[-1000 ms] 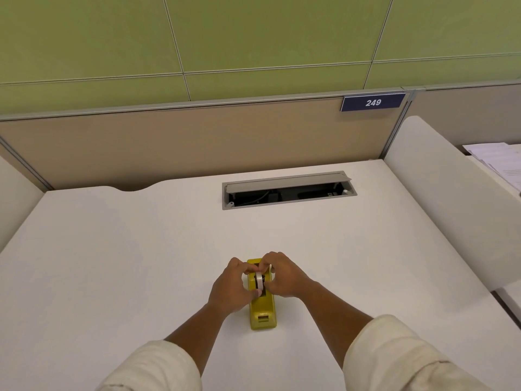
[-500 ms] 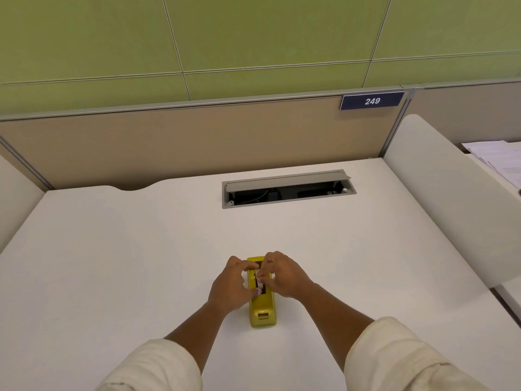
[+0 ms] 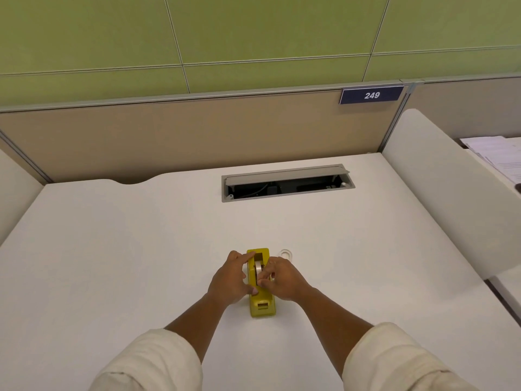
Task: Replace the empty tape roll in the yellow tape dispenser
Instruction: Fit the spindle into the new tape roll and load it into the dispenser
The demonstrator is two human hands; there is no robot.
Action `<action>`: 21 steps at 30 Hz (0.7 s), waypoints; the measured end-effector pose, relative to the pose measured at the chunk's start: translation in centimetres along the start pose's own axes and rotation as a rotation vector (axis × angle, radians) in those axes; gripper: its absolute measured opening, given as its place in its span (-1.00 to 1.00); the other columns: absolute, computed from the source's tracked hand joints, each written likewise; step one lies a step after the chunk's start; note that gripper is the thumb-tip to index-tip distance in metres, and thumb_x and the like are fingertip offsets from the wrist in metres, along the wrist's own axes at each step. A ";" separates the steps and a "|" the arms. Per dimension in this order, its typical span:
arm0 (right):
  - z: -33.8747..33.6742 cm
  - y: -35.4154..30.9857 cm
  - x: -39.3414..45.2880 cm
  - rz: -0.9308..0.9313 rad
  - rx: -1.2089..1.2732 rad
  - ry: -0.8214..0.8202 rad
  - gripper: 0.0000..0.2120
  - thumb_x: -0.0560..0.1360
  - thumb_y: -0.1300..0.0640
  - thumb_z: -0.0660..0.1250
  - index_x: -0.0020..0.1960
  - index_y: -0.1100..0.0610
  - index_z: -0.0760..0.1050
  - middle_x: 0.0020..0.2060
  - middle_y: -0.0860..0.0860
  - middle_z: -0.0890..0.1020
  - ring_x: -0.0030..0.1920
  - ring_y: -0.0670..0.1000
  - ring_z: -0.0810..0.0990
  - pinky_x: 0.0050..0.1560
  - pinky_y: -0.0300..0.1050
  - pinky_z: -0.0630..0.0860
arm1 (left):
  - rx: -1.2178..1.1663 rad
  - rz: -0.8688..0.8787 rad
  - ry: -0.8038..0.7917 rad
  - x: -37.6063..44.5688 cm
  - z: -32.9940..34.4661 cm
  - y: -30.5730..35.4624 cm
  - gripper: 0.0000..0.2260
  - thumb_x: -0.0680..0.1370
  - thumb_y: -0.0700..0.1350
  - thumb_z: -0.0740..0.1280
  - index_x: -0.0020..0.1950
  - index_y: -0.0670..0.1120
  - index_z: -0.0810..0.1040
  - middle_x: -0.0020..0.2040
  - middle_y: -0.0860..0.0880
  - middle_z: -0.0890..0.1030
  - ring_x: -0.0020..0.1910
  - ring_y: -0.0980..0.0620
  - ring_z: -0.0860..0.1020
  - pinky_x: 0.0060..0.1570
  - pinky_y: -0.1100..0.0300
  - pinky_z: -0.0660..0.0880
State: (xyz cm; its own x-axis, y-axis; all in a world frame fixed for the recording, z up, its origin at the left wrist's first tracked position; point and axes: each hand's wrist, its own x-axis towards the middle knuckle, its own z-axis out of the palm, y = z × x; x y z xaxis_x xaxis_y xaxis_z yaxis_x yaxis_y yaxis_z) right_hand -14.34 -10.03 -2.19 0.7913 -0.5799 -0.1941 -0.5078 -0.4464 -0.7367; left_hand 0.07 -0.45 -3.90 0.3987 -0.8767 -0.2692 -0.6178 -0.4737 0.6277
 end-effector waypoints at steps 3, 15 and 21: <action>0.4 0.2 -0.4 0.028 0.039 -0.010 -0.93 0.40 0.15 0.44 -0.18 0.13 0.68 -0.15 0.02 0.56 -0.11 0.00 0.54 -0.04 0.05 0.54 | 0.051 -0.006 0.006 -0.2 -0.1 0.2 -0.11 0.24 -0.02 0.64 0.47 0.17 0.28 0.12 0.13 0.37 -0.09 0.07 0.56 -0.17 0.24 0.46; 0.8 0.5 -1.9 0.102 0.148 0.053 -0.93 0.38 0.12 0.49 -0.19 0.13 0.68 -0.31 -0.16 0.46 -0.29 -0.18 0.45 -0.20 -0.32 0.35 | 0.322 -0.027 0.024 -0.7 0.0 1.3 -0.18 0.36 0.08 0.53 0.52 0.16 0.17 0.24 0.05 0.38 0.03 -0.01 0.57 -0.03 0.14 0.52; 1.3 0.6 -2.8 0.109 0.178 0.064 -0.94 0.38 0.14 0.49 -0.18 0.13 0.68 -0.31 -0.16 0.45 -0.30 -0.19 0.44 -0.25 -0.38 0.32 | 0.315 -0.042 0.106 -1.8 1.0 1.4 -0.31 0.43 0.02 0.49 0.49 0.17 0.26 0.18 0.07 0.41 -0.05 0.00 0.56 -0.06 0.14 0.53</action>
State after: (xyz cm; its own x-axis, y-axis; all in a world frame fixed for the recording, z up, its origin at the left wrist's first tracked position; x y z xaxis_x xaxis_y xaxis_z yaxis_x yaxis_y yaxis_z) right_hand -16.43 -7.80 -2.91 0.7084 -0.6632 -0.2415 -0.5169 -0.2545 -0.8174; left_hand -2.14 0.41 -3.26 0.4863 -0.8501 -0.2023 -0.7719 -0.5264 0.3565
